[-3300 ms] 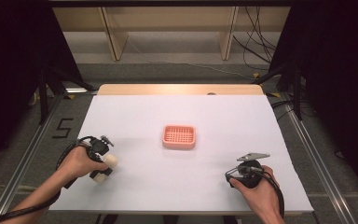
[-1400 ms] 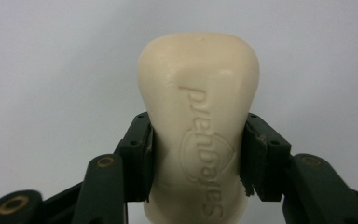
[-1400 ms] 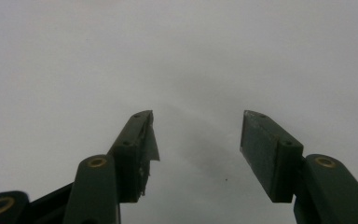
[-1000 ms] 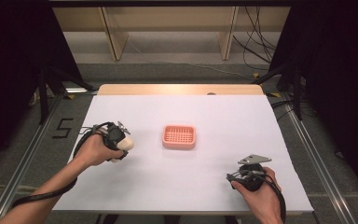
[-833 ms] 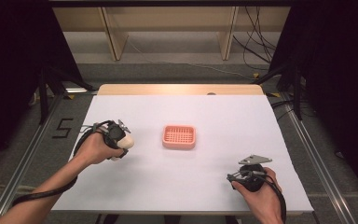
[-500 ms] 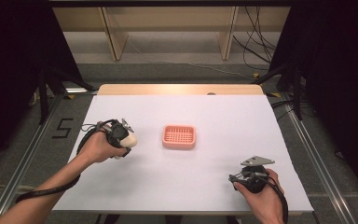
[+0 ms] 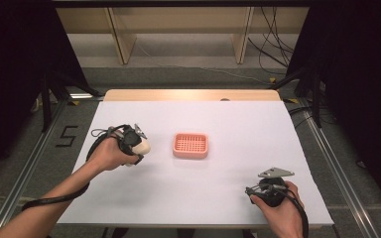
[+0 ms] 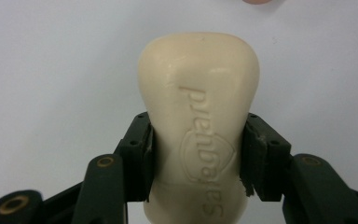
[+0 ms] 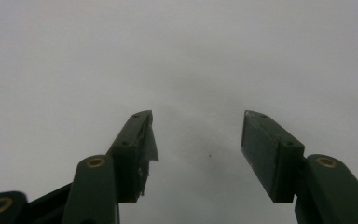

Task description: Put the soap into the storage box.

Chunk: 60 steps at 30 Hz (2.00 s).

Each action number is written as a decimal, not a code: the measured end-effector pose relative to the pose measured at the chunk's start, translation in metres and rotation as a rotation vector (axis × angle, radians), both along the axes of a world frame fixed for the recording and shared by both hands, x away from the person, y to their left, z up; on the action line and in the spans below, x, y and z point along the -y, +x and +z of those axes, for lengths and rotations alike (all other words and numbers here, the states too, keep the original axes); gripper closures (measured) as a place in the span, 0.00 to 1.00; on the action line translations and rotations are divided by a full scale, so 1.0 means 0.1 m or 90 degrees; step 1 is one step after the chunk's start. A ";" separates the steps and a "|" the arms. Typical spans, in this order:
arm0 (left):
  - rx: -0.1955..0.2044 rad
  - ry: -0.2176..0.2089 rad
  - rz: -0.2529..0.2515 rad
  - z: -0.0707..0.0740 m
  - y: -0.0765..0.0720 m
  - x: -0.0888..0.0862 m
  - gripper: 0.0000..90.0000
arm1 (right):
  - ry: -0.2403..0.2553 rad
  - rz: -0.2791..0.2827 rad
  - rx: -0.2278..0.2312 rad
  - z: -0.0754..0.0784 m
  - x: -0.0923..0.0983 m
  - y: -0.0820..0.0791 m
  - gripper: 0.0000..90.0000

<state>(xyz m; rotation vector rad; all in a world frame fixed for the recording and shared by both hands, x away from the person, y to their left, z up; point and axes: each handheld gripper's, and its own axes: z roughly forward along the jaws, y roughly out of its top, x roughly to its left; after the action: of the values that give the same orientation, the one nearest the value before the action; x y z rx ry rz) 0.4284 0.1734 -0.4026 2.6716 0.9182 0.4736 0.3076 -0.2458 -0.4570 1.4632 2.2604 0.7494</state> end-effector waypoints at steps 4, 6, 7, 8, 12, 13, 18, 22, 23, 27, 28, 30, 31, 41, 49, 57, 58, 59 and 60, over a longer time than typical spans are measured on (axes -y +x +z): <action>0.004 -0.003 -0.004 0.00 0.01 0.03 0.55 | -0.002 0.001 0.000 0.00 0.00 0.00 0.49; 0.006 -0.001 -0.010 0.00 0.01 0.05 0.55 | -0.003 0.002 0.000 0.00 0.00 0.00 0.49; 0.006 -0.001 -0.011 0.00 0.01 0.06 0.55 | -0.003 0.003 0.001 0.00 0.00 0.00 0.49; 0.007 0.001 -0.016 -0.01 0.01 0.07 0.55 | -0.004 0.003 0.001 0.00 0.00 0.00 0.49; 0.006 -0.001 -0.020 -0.02 0.01 0.10 0.55 | -0.003 0.003 0.000 0.00 0.00 0.00 0.49; 0.005 0.005 -0.024 -0.02 0.02 0.10 0.55 | -0.003 0.002 0.000 0.00 0.00 0.00 0.49; 0.008 0.000 -0.028 -0.02 0.03 0.14 0.55 | -0.003 0.004 0.000 0.00 0.01 0.00 0.49; 0.011 -0.001 -0.033 0.00 0.03 0.18 0.55 | -0.004 0.004 0.001 0.00 0.01 0.00 0.49; 0.011 0.000 -0.035 0.00 0.03 0.18 0.55 | -0.004 0.003 0.001 0.00 0.01 0.00 0.49; 0.014 0.000 -0.043 0.01 0.04 0.20 0.55 | -0.003 0.008 0.005 0.00 0.02 0.00 0.49; 0.016 -0.002 -0.046 0.01 0.04 0.21 0.55 | -0.003 0.002 0.002 0.01 0.01 -0.01 0.49; 0.019 -0.002 -0.051 0.00 0.04 0.22 0.55 | -0.004 0.004 0.002 0.01 0.02 -0.01 0.49; 0.019 -0.002 -0.051 0.00 0.04 0.23 0.55 | -0.004 0.004 0.002 0.01 0.02 -0.01 0.49; 0.030 0.001 -0.067 0.01 0.05 0.31 0.55 | -0.006 0.003 0.002 0.01 0.01 -0.01 0.49; 0.043 0.003 -0.075 0.02 0.06 0.37 0.55 | -0.005 0.008 0.002 0.01 0.01 -0.01 0.49; 0.055 0.002 -0.080 0.03 0.07 0.42 0.55 | -0.003 0.002 0.005 0.01 0.00 -0.01 0.49; 0.057 0.003 -0.082 0.03 0.07 0.42 0.55 | -0.003 0.001 0.005 0.01 0.00 -0.01 0.49; 0.057 0.005 -0.082 0.03 0.07 0.42 0.55 | 0.004 0.001 0.000 0.01 0.00 -0.02 0.49; 0.057 0.005 -0.082 0.03 0.07 0.43 0.55 | 0.001 0.002 0.003 0.01 0.00 -0.01 0.49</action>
<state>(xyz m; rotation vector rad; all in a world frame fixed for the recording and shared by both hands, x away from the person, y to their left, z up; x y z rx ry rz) 0.4357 0.1308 -0.3994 2.6713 0.7158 0.5633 0.3063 -0.2458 -0.4555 1.4576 2.2603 0.7544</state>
